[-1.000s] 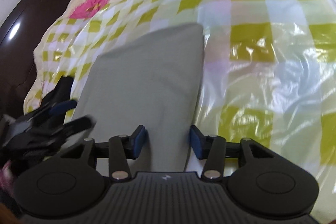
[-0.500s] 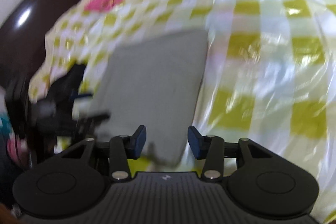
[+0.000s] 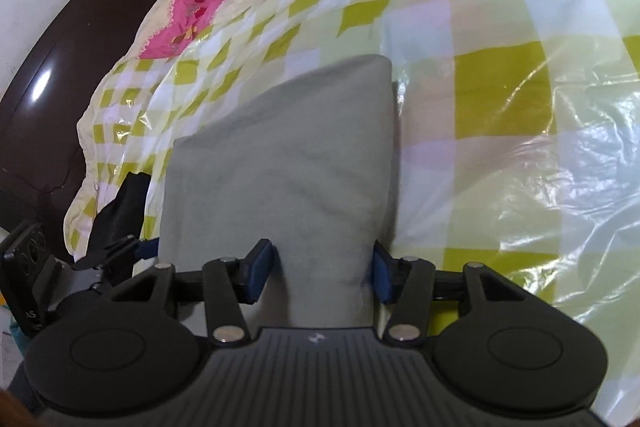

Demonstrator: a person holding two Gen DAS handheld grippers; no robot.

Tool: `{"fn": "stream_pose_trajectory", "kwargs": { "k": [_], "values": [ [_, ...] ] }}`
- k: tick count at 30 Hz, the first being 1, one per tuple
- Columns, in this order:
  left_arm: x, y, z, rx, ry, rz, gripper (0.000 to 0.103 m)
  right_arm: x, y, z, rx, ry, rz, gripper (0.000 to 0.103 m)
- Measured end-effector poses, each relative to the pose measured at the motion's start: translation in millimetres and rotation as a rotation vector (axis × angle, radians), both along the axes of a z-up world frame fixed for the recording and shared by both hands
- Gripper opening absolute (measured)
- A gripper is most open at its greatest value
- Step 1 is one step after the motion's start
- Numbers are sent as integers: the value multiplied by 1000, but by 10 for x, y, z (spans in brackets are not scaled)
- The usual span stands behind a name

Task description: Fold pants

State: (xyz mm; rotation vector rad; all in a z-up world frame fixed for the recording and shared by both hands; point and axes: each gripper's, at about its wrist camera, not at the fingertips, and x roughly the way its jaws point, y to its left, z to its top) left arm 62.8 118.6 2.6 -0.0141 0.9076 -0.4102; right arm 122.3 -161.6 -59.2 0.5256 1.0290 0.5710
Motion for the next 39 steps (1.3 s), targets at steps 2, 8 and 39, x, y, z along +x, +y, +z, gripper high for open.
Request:
{"fn": "stream_pose_trajectory", "kwargs": {
  "k": [2, 8, 39],
  "values": [
    [44, -157, 36, -9, -11, -32, 98, -30, -62, 55, 15, -14, 3, 15],
    [341, -737, 28, -38, -45, -134, 93, -79, -498, 218, -24, -60, -61, 9],
    [581, -938, 207, 260, -144, 17, 96, -873, 305, 257, -212, -200, 162, 25]
  ]
}}
